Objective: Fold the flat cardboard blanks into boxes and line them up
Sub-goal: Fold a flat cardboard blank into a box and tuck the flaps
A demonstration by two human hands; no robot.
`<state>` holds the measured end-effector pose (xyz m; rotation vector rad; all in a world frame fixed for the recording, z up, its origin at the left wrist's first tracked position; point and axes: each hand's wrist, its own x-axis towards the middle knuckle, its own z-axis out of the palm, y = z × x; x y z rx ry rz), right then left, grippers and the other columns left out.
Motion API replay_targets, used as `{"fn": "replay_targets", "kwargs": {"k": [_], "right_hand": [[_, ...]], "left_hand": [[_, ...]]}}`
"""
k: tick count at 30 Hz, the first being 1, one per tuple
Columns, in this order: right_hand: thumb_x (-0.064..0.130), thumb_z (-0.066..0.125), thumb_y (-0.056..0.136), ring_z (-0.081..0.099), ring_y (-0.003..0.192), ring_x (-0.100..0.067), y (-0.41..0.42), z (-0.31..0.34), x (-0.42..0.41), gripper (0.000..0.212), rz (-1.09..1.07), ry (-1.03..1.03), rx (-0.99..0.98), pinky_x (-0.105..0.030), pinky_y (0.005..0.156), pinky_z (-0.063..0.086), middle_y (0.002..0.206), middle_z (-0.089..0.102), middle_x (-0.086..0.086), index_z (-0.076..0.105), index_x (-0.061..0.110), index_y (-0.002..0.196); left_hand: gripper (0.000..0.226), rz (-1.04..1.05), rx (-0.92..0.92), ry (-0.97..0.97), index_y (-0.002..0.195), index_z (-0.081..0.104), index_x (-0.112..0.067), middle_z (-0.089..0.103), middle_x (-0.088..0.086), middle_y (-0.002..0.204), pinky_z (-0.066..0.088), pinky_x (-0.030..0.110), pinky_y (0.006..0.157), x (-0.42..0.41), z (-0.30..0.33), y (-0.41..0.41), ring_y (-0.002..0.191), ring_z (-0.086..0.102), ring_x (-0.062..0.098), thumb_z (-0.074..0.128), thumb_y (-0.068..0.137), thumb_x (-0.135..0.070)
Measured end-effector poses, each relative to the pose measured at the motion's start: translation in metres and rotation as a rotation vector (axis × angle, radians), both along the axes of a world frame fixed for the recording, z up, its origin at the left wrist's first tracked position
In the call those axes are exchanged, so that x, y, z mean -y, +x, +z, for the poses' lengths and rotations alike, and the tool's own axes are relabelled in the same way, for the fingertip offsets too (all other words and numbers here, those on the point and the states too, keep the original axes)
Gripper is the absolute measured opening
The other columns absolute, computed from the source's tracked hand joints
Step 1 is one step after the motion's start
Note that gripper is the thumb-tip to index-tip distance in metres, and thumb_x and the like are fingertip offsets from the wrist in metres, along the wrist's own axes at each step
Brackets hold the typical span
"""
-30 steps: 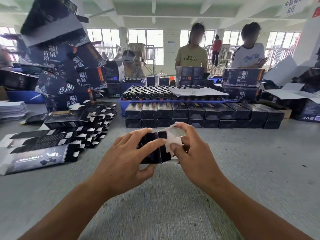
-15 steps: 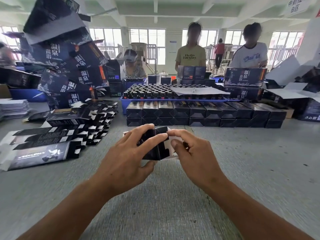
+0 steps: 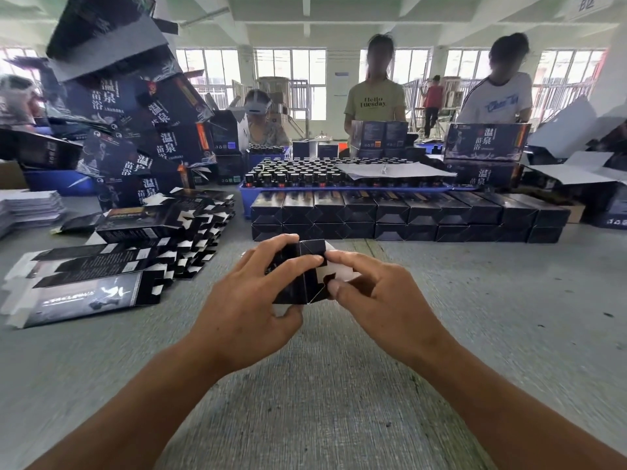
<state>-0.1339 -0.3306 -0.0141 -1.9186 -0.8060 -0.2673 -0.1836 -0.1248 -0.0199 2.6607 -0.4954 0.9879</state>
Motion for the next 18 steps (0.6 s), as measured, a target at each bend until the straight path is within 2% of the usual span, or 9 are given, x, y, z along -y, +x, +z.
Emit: {"fn": "replay_targets", "kwargs": {"k": [3, 5, 9, 13, 16, 18], "right_hand": [[0.023, 0.069, 0.093, 0.053, 0.063, 0.017, -0.002, -0.001, -0.002, 0.041, -0.065, -0.016, 0.063, -0.004, 0.065, 0.041, 0.071, 0.052, 0.031, 0.064, 0.026, 0.134], [0.023, 0.071, 0.092, 0.053, 0.067, 0.02, -0.003, -0.001, -0.003, 0.04, -0.092, -0.004, 0.082, -0.004, 0.067, 0.04, 0.076, 0.051, 0.031, 0.065, 0.025, 0.132], [0.021, 0.073, 0.091, 0.059, 0.068, 0.012, -0.004, 0.0, -0.003, 0.037, -0.119, 0.009, 0.101, -0.008, 0.065, 0.043, 0.08, 0.06, 0.025, 0.067, 0.024, 0.127], [0.028, 0.074, 0.089, 0.069, 0.086, -0.003, -0.004, -0.002, -0.005, 0.046, -0.136, 0.045, 0.05, -0.022, 0.075, 0.056, 0.112, 0.071, 0.011, 0.051, 0.037, 0.128], [0.028, 0.076, 0.088, 0.069, 0.082, -0.001, -0.004, -0.001, -0.004, 0.038, -0.149, 0.071, 0.03, -0.018, 0.07, 0.054, 0.11, 0.072, 0.012, 0.047, 0.042, 0.109], [0.027, 0.075, 0.088, 0.069, 0.085, 0.0, -0.005, 0.0, -0.003, 0.036, -0.111, 0.056, 0.028, -0.019, 0.07, 0.057, 0.11, 0.071, 0.015, 0.052, 0.043, 0.11]], "left_hand": [[0.066, -0.006, 0.006, -0.012, 0.138, 0.054, -0.032, 0.044, -0.001, 0.149, 0.057, 0.048, 0.084, 0.003, 0.0, -0.002, 0.125, 0.052, 0.027, 0.071, 0.074, -0.025], [0.065, -0.016, 0.018, -0.01, 0.139, 0.054, -0.032, 0.044, 0.0, 0.148, 0.057, 0.048, 0.083, 0.005, 0.0, -0.003, 0.124, 0.053, 0.027, 0.07, 0.076, -0.026], [0.063, -0.022, 0.03, 0.039, 0.139, 0.048, -0.036, 0.042, 0.001, 0.149, 0.058, 0.048, 0.081, 0.006, 0.0, -0.002, 0.125, 0.052, 0.027, 0.073, 0.082, -0.034], [0.06, -0.013, 0.027, 0.017, 0.138, 0.048, -0.037, 0.041, -0.003, 0.15, 0.057, 0.047, 0.084, 0.009, 0.0, -0.002, 0.127, 0.051, 0.025, 0.068, 0.082, -0.047], [0.061, -0.006, 0.035, 0.003, 0.137, 0.048, -0.038, 0.041, -0.004, 0.15, 0.057, 0.047, 0.085, 0.01, 0.0, -0.004, 0.127, 0.051, 0.024, 0.071, 0.082, -0.045], [0.067, 0.004, 0.045, -0.006, 0.141, 0.045, -0.038, 0.04, -0.005, 0.15, 0.057, 0.047, 0.087, 0.011, -0.001, -0.004, 0.128, 0.05, 0.024, 0.074, 0.081, -0.044]]}}
